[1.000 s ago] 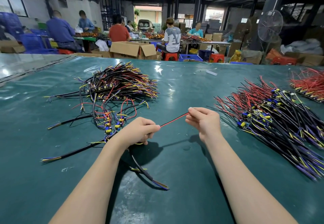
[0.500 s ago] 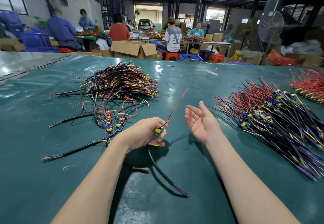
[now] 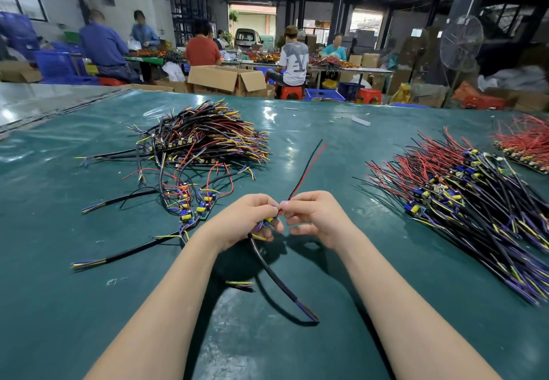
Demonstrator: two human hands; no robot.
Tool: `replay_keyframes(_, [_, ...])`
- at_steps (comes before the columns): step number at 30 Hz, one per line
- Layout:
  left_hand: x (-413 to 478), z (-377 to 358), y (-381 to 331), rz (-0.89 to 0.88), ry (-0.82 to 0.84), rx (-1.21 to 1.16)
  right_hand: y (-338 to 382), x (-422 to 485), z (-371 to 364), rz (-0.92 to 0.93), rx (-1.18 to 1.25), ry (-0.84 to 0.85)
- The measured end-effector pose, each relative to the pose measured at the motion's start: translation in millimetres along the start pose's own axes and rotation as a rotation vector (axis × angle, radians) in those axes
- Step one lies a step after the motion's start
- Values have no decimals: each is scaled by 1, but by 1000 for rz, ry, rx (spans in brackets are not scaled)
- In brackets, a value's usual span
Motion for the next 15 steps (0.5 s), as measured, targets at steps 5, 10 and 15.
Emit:
replay_keyframes(5, [3, 4, 4, 7, -49, -22, -2, 2, 5, -39, -28, -12])
replay_keyframes(10, [4, 14, 7, 14, -102, -42, -7, -1, 1, -93, -80, 80])
replay_keyframes(15, [5, 17, 12, 78, -72, 14, -11, -1, -8, -157, 60, 167])
Point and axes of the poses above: each hand's wrist, its own x-axis towards the middle knuckle, its own z-axis out of the back of the hand, y = z × x, the point moved 7 cm from there along x, towards the middle knuckle, and after that the axes turned 13 degrees about -y, right-handed, at the moved point
